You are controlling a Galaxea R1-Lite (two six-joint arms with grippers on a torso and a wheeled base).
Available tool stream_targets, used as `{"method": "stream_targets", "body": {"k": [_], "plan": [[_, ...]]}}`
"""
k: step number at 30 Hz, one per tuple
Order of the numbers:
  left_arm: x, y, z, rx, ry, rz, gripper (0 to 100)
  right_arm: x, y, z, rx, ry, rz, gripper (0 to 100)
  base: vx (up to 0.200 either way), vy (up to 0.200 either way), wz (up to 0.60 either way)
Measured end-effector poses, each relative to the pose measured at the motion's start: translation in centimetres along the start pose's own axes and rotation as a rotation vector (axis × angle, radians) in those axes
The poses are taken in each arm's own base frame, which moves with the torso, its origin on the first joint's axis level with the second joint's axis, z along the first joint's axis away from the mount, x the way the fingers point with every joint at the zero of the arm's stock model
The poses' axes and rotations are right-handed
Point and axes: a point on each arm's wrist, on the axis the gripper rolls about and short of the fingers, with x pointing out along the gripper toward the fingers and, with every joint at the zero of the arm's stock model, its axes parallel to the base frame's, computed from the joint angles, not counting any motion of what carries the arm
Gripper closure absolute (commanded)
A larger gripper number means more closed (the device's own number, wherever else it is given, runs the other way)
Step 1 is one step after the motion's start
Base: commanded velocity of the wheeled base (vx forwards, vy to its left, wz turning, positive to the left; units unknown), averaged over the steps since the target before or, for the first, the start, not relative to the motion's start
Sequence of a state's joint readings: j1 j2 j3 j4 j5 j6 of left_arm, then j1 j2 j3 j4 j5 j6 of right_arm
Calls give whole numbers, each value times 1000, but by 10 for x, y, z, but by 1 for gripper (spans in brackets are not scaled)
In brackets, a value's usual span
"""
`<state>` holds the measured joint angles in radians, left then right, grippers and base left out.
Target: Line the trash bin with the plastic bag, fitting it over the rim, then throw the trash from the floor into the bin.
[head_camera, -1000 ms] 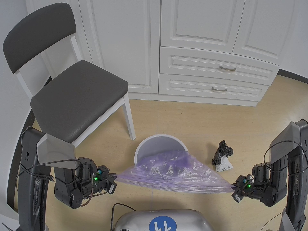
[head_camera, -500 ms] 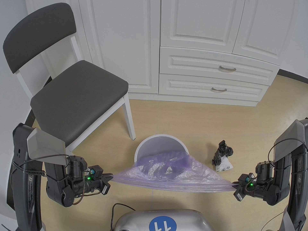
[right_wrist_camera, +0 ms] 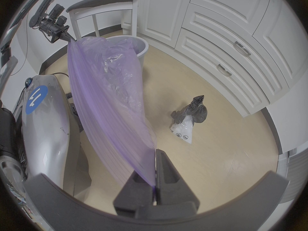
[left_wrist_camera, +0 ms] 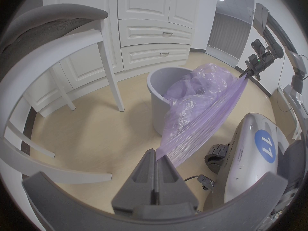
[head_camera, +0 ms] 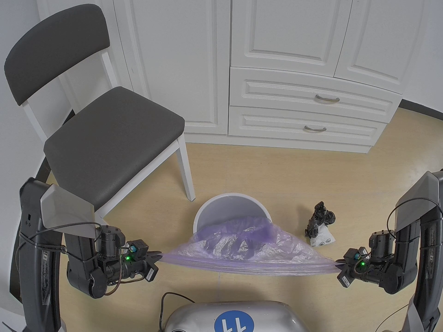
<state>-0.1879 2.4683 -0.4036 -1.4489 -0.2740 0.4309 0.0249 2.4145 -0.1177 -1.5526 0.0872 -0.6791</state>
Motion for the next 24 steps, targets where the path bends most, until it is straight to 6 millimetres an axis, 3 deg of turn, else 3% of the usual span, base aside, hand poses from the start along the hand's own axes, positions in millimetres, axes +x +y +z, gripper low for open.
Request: {"method": "stream_targets", "body": {"k": [8,19,22,24], "plan": [[12,-6,-10,1,26,-15,100,6,1,-2,-3,11,3,100,0,0,0],[-4,20,-1,-27,-27,28,100,0,-20,-1,37,-43,-52,100,0,0,0],[-9,33,-3,-46,-8,111,100,-3,-29,-4,58,-18,-114,100,0,0,0],[-6,23,4,-23,-29,61,100,-3,-26,2,41,-49,-91,100,0,0,0]]}}
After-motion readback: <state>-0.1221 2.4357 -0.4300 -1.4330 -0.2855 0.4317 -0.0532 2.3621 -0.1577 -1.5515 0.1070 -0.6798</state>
